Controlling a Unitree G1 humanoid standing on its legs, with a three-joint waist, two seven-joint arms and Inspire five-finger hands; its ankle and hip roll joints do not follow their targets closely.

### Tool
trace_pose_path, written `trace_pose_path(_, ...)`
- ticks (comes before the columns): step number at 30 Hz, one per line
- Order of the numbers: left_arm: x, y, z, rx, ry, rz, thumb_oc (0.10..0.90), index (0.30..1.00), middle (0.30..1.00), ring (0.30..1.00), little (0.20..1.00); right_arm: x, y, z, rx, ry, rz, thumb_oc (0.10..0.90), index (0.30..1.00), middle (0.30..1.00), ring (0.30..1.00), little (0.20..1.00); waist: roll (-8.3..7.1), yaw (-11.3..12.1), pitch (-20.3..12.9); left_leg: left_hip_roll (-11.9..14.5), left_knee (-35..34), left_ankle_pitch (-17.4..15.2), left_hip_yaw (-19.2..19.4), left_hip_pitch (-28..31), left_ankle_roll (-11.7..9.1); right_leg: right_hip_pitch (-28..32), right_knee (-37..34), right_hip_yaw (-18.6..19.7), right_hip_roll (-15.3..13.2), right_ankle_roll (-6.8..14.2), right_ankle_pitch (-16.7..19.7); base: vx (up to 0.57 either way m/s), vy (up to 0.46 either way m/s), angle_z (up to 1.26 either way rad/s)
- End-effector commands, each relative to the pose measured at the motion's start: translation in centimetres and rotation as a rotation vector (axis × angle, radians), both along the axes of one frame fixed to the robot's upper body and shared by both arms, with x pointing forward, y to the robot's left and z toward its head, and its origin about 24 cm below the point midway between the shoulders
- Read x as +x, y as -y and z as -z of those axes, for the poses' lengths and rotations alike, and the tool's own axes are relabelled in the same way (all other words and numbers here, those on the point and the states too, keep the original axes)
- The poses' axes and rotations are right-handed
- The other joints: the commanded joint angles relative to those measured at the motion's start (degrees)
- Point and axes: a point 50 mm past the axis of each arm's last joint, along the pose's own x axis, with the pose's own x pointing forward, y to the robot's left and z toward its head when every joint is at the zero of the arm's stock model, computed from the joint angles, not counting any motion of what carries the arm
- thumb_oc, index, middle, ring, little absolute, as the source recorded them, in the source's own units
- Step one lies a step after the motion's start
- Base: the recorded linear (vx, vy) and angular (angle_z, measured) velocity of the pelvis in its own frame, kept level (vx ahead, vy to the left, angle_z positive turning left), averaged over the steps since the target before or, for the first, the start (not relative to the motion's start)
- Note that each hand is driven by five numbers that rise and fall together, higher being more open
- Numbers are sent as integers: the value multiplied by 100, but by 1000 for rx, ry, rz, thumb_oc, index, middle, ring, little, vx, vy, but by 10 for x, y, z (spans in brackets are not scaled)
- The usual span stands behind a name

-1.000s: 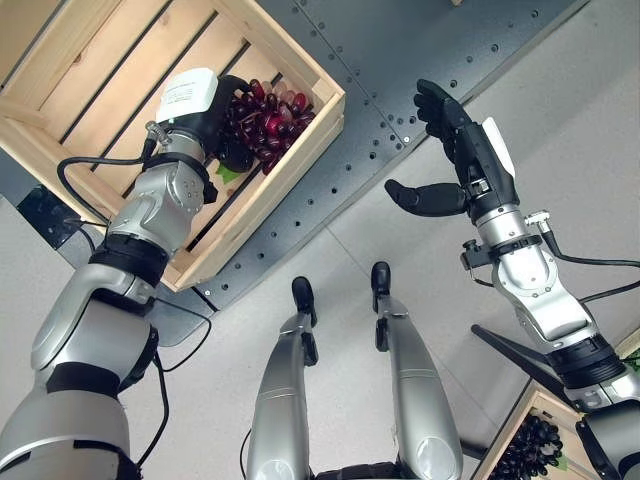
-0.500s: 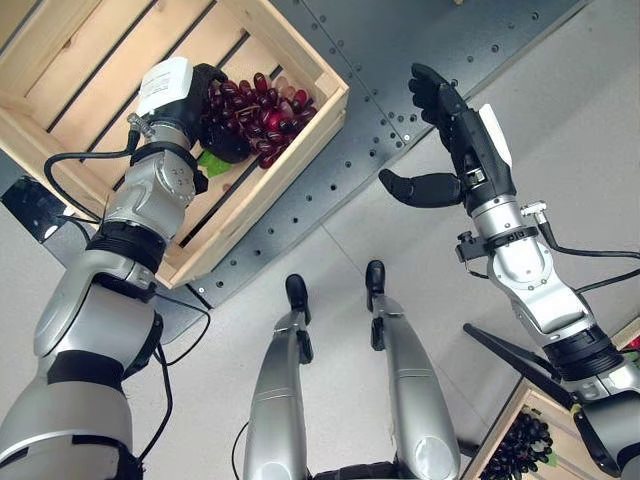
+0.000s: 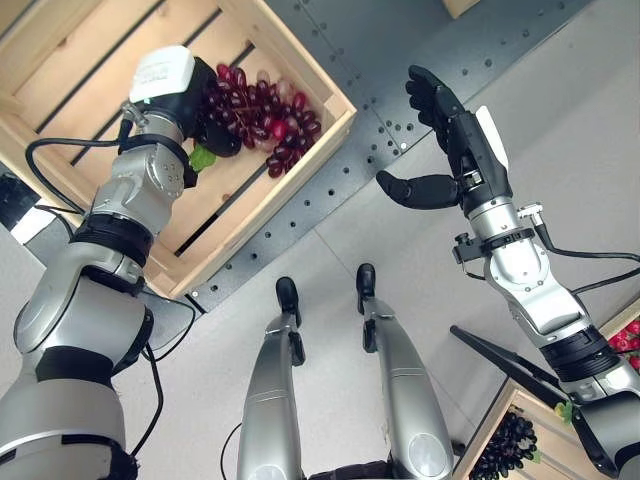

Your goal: Pick up the fruits from the basket on one side to the basket on the other side

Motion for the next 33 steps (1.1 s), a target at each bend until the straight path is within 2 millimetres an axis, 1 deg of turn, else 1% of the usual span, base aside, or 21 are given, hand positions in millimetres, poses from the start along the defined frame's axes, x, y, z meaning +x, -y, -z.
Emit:
trace_pose_path(1,1,24,13,-7,-1,134,400,300,300,300,300,-22,-4,-44,96,268,-79,800,900,900,900,900,21,81,-54,-18,-643,-272,272,815,-7,429,-169,-58,251,-3,-70,-15,-22,-4)
trace_pose_path(4,0,21,17,-35,22,121,400,300,300,300,300,-23,-5,-42,101,261,-84,800,900,900,900,900,75,111,-54,-41,-782,-255,260,1098,-16,672,-269,-51,226,9,-73,-7,-18,-5)
trace_pose_path(10,-7,9,25,-200,132,84,400,300,300,300,300,-25,-4,-36,116,246,-82,800,900,900,900,900,202,213,-54,-95,-1007,-243,205,1687,-36,1209,-424,-97,131,22,-108,2,-18,-3)
trace_pose_path(14,-11,7,32,-253,181,79,400,300,300,300,300,-25,-4,-33,116,234,-81,800,900,900,900,900,283,266,-54,-129,-1171,-211,148,2011,-56,1516,-535,-128,82,23,-118,13,-9,-5)
trace_pose_path(15,-14,7,33,-267,214,79,400,300,300,300,300,-24,-4,-30,113,226,-83,800,900,900,900,900,331,295,-54,-144,-1257,-194,117,2177,-67,1681,-598,-160,50,19,-123,29,-2,5)
trace_pose_path(18,-17,6,34,-280,251,77,400,300,300,300,300,-25,-4,-29,112,214,-92,800,900,900,900,900,380,319,-54,-163,-1366,-175,69,2403,-77,1918,-694,-193,25,11,-125,30,-7,6)
trace_pose_path(23,-28,4,36,-359,343,93,400,300,300,300,300,-26,-5,-20,108,177,-115,800,900,900,900,900,483,376,-251,-197,-1572,-145,-19,2734,-101,2294,-891,-268,-44,-24,-150,47,-3,13)
trace_pose_path(27,-36,4,40,-551,401,137,400,300,300,300,300,-27,-7,-13,105,147,-124,800,900,900,900,900,553,427,-413,-222,-1762,-126,-70,2999,-118,2580,-1047,-306,-85,-44,-179,67,17,-1)
trace_pose_path(29,-39,5,44,-601,417,152,400,300,300,300,300,-27,-7,-10,105,136,-126,800,900,900,900,900,570,444,-468,-230,-1804,-121,-81,3072,-118,2663,-1084,-310,-93,-54,-190,58,12,-4)
trace_pose_path(31,-42,7,45,-633,448,169,400,300,300,300,300,-27,-7,-8,102,123,-133,800,900,900,900,900,586,458,-535,-236,-1852,-125,-87,3151,-126,2755,-1133,-325,-110,-62,-210,64,17,2)
trace_pose_path(33,-45,8,43,-622,480,181,400,300,300,300,300,-27,-8,-6,94,106,-143,800,900,900,900,900,604,472,-586,-246,-1865,-133,-86,3200,-129,2819,-1145,-339,-122,-77,-237,53,15,9)
